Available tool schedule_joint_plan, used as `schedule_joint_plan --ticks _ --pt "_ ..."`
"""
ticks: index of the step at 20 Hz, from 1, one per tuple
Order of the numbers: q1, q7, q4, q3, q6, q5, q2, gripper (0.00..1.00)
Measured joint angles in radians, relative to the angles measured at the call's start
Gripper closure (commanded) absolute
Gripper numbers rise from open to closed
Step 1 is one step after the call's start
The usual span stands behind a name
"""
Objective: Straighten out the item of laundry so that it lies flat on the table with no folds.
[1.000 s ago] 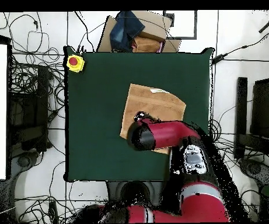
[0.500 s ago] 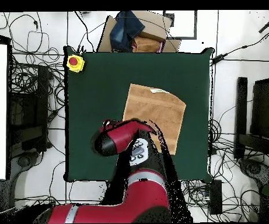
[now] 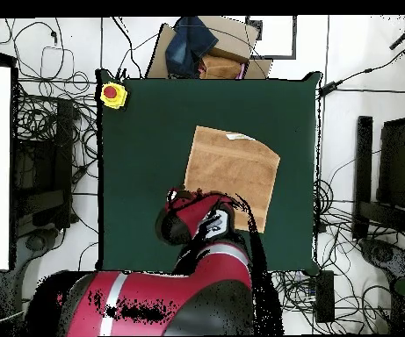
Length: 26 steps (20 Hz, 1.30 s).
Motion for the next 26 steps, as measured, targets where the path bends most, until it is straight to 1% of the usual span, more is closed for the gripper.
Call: schedule_joint_plan --ticks 5,11,18,21,26 --pt "-0.039 0.0 0.006 -0.027 -0.055 -0.017 0.015 0.0" --pt "-0.043 0.0 0.009 -0.044 -0.055 -0.017 0.015 0.0" --pt "-0.016 0.0 0.006 -0.052 -0.055 -0.013 0.032 0.0" --pt "0.014 0.0 -0.009 -0.08 -0.055 0.001 0.068 0.0" --pt "0.039 0.0 -0.034 -0.108 -0.055 0.018 0.118 0.0"
